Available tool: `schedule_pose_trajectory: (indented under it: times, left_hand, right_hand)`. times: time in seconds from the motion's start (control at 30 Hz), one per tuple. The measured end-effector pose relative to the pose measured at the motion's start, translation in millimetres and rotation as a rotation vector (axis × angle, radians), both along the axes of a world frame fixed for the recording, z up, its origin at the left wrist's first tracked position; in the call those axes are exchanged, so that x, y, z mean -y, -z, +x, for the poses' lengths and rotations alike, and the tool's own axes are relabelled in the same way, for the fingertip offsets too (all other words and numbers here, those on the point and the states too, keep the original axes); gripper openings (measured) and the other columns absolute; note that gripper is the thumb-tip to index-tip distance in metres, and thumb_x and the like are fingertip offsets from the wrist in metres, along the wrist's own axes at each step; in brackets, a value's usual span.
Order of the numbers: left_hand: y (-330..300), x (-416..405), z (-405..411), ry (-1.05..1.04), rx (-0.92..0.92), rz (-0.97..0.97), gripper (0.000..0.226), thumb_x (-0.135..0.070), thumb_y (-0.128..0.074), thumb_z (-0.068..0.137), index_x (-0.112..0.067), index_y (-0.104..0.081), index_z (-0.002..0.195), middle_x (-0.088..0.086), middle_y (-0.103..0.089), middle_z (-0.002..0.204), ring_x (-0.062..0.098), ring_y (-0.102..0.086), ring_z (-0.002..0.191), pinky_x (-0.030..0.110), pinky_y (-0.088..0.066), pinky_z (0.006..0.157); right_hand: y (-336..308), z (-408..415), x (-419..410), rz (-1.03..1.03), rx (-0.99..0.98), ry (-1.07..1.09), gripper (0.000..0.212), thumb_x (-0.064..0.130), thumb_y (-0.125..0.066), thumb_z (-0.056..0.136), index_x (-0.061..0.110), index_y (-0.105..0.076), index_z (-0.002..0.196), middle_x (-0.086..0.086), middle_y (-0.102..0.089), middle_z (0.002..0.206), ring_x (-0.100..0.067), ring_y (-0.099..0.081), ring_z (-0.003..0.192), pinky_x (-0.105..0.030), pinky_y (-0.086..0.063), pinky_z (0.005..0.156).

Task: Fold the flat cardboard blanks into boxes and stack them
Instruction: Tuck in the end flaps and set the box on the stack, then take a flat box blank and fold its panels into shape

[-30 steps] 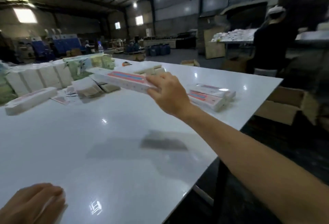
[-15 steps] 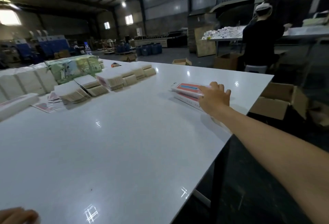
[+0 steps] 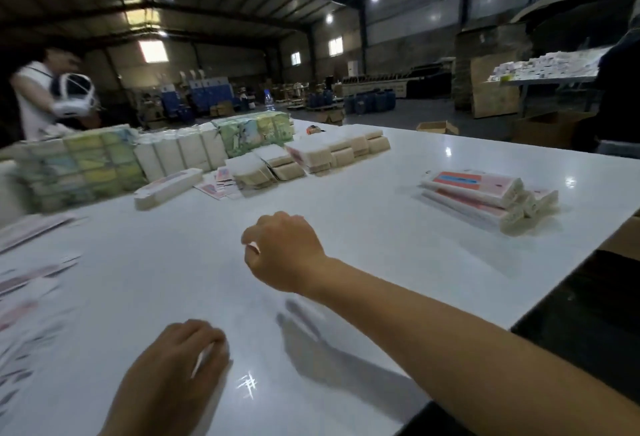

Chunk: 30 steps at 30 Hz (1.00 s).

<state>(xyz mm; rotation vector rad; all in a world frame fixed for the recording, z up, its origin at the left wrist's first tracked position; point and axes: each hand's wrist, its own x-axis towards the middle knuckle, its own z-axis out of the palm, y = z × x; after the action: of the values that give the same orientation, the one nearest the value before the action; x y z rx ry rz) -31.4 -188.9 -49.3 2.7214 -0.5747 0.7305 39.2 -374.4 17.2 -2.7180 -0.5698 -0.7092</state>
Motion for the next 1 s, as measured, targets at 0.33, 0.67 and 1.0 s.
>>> schedule_pose_trajectory:
  times: [0.33, 0.67, 1.0]
  left_hand:
    - [2, -5, -6, 0.035, -0.004, -0.007, 0.022, -0.022, -0.052, 0.087, -0.015, -0.071, 0.081, -0.005, -0.067, 0.083, 0.013, -0.058, 0.075, 0.029, -0.047, 0.059]
    - [-43, -62, 10, -0.025, -0.144, -0.146, 0.014, -0.017, -0.06, 0.087, -0.015, -0.073, 0.088, -0.003, -0.07, 0.092, 0.014, -0.062, 0.085, 0.03, -0.048, 0.08]
    - [-59, -308, -27, -1.246, -0.554, 0.114, 0.093, -0.08, -0.038, 0.078, -0.02, -0.022, 0.147, 0.01, -0.016, 0.156, 0.036, -0.011, 0.141, 0.057, -0.012, 0.11]
  right_hand:
    - [59, 1, -71, 0.164, -0.318, -0.16, 0.02, 0.019, -0.047, 0.09, 0.017, -0.066, 0.087, -0.001, -0.065, 0.099, -0.019, -0.051, 0.092, -0.031, -0.039, 0.074]
    - [70, 1, -65, 0.088, -0.219, -0.179, 0.023, 0.021, -0.046, 0.092, 0.017, -0.069, 0.089, 0.006, -0.062, 0.097, -0.013, -0.048, 0.09, -0.027, -0.039, 0.072]
    - [69, -3, -67, 0.087, -0.207, -0.194, 0.02, 0.02, -0.051, 0.093, 0.026, -0.067, 0.082, 0.019, -0.054, 0.085, -0.006, -0.046, 0.084, -0.015, -0.03, 0.061]
